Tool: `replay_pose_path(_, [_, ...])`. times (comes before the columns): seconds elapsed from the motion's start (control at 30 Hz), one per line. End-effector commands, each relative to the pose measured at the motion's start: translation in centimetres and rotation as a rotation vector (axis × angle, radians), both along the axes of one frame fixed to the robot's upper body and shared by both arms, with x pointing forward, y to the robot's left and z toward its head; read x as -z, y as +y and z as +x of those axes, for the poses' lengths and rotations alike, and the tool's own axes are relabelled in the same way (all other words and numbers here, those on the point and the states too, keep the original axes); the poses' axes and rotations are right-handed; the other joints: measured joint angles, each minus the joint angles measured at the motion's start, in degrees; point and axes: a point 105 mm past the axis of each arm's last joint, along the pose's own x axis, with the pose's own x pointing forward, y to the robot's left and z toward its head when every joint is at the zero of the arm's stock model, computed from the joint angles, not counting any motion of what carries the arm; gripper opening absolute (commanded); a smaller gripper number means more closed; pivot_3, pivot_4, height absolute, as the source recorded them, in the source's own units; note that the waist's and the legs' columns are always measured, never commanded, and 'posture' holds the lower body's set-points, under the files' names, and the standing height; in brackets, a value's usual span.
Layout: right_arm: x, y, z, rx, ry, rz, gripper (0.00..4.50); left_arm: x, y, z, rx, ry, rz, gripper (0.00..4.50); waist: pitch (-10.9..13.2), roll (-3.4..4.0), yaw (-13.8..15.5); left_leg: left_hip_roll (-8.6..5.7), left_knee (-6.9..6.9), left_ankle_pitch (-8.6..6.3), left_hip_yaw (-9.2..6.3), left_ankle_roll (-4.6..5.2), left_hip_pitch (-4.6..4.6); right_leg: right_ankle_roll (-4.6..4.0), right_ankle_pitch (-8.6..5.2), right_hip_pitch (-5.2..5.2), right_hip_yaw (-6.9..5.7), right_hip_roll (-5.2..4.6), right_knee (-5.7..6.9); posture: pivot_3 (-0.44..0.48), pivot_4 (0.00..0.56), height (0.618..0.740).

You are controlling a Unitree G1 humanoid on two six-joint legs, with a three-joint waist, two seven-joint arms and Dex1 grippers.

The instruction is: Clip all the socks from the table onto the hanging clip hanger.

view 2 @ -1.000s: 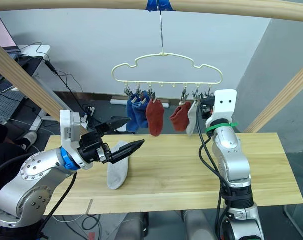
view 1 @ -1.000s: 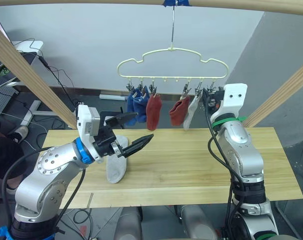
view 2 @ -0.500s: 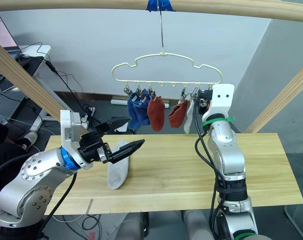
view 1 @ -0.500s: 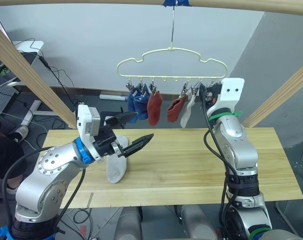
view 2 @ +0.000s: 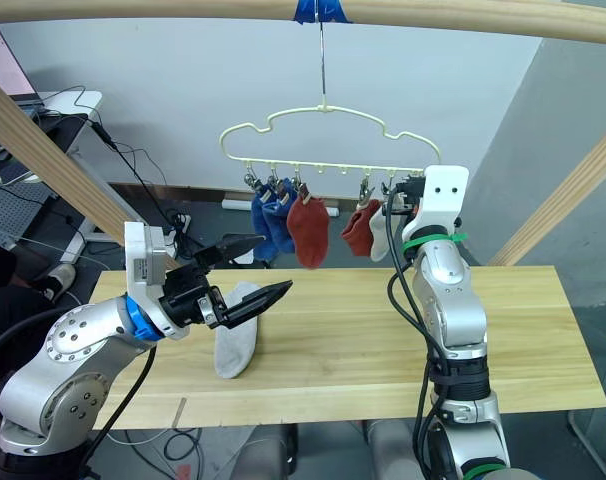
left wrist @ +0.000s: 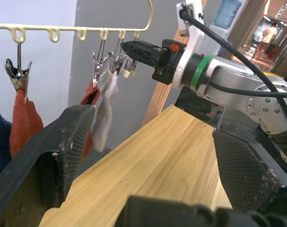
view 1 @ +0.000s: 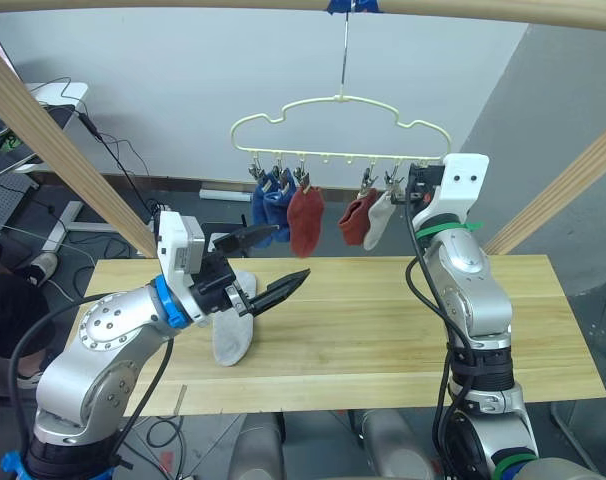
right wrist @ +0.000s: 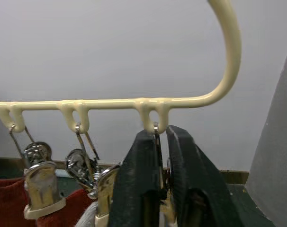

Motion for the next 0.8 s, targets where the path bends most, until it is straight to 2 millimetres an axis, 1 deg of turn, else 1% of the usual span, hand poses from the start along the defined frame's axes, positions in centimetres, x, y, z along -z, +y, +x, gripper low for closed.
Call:
replay_pose_path(0.03, [-1.6,-0.2,-0.4,-0.013,-0.06,0.015,0.02,-0.5,-0.6,-0.8,0.026,-0.043,0.001,4.5,0.0,0.0,0.0,0.0,0.0,0.0,0.0,0.0,0.0,0.0,0.0,0.0,0.0,0.0,0.0,-0.045,0.252,0.74])
replay_pose_path(0.1, [-1.6,-0.2,-0.4,-0.034,-0.052,0.019,0.02,-0.1,-0.6,-0.8,0.022,-0.029,0.006,4.5,0.0,0.0,0.0,0.0,0.01,0.0,0.0,0.0,0.01,0.0,0.0,0.0,0.0,0.0,0.01,-0.045,0.252,0.74])
replay_pose_path(0.13, [-1.6,-0.1,-0.3,-0.087,-0.032,0.039,0.02,1.1,0.0,-0.4,-0.016,0.024,0.027,4.5,0.0,0.0,-0.05,0.0,0.01,0.0,0.0,0.0,0.01,0.01,-0.01,0.0,0.0,0.0,0.02,-0.045,0.252,0.74])
replay_pose_path(0.17, [-1.4,0.2,-0.1,-0.174,0.006,0.067,0.02,3.5,1.3,0.5,-0.09,0.104,0.077,4.5,0.0,0.0,-0.08,0.0,0.01,0.0,0.01,0.0,0.01,0.0,-0.01,0.0,0.02,0.0,0.02,-0.062,0.257,0.74])
replay_pose_path(0.2, [-1.4,0.5,-0.1,-0.238,0.032,0.087,0.02,5.2,2.3,0.9,-0.142,0.16,0.116,4.5,0.0,0.01,-0.12,0.0,0.01,0.0,0.04,0.0,0.04,0.0,0.0,0.01,0.05,0.0,0.02,-0.062,0.257,0.74])
replay_pose_path(0.23, [-1.2,0.6,-0.2,-0.307,0.069,0.092,0.02,7.6,3.9,1.6,-0.217,0.244,0.174,4.5,-0.01,0.01,-0.16,0.0,0.01,0.0,0.05,0.0,0.05,0.0,0.0,0.01,0.06,0.0,0.02,-0.062,0.257,0.74])
replay_pose_path(0.27, [-1.0,0.6,-0.3,-0.358,0.109,0.121,0.02,9.3,4.9,2.0,-0.257,0.289,0.21,4.5,-0.01,0.02,-0.17,-0.01,0.01,0.0,0.06,0.01,0.1,-0.02,-0.03,0.01,0.07,0.0,0.07,-0.078,0.259,0.74])
replay_pose_path(0.3, [-0.9,0.5,-0.4,-0.388,0.134,0.141,0.02,10.2,5.5,2.2,-0.276,0.311,0.229,4.5,-0.01,0.02,-0.19,0.01,0.01,0.0,0.04,0.01,0.15,-0.03,-0.1,0.02,0.04,0.03,0.15,-0.083,0.261,0.74])
replay_pose_path(0.33, [-1.0,0.2,-0.4,-0.406,0.145,0.122,0.02,11.1,6.1,2.5,-0.296,0.32,0.263,4.5,0.0,0.01,-0.23,0.01,0.01,0.0,0.01,0.02,0.16,0.11,-0.23,0.01,0.02,0.05,0.2,-0.087,0.262,0.74])
replay_pose_path(0.4, [-1.0,0.0,-0.7,-0.457,0.178,0.079,0.02,13.0,7.3,3.5,-0.336,0.331,0.334,4.5,0.0,0.02,-0.09,0.02,0.01,0.0,-0.03,0.02,0.16,0.01,-0.31,-0.01,-0.03,0.06,0.29,-0.087,0.262,0.74])
replay_pose_path(0.5, [-1.3,-0.1,-0.9,-0.493,0.2,0.034,0.02,14.5,8.4,5.2,-0.395,0.327,0.378,4.5,0.0,0.02,0.03,0.01,0.01,0.01,-0.02,0.02,0.16,0.0,-0.31,-0.01,-0.04,0.06,0.3,-0.096,0.266,0.74])
replay_pose_path(0.57, [-1.5,-0.2,-0.9,-0.497,0.206,0.027,0.02,15.3,8.5,6.5,-0.419,0.334,0.382,4.5,0.0,0.01,-0.01,0.0,0.01,0.01,0.0,0.02,0.16,0.01,-0.31,-0.01,-0.02,0.05,0.3,-0.109,0.271,0.74])
replay_pose_path(0.67, [-1.7,-0.2,-0.9,-0.501,0.21,0.027,0.02,16.5,8.8,7.7,-0.448,0.343,0.411,4.5,0.0,0.01,-0.1,0.0,0.0,0.0,0.02,0.02,0.13,0.02,-0.3,-0.01,0.0,0.05,0.27,-0.118,0.273,0.74])
replay_pose_path(0.73, [-1.7,-0.1,-0.9,-0.5,0.211,0.026,0.02,16.8,9.0,8.3,-0.469,0.335,0.42,4.5,0.0,0.01,-0.26,0.0,-0.01,0.0,0.02,0.02,0.13,-0.03,-0.27,-0.01,-0.01,0.05,0.28,-0.123,0.274,0.74])
replay_pose_path(0.8, [-1.7,0.0,-1.1,-0.502,0.21,0.027,0.02,17.8,9.1,8.3,-0.455,0.379,0.447,4.5,0.0,0.01,-0.41,0.01,-0.04,0.0,0.01,0.02,0.12,-0.22,-0.16,-0.03,-0.01,0.05,0.29,-0.135,0.277,0.74])
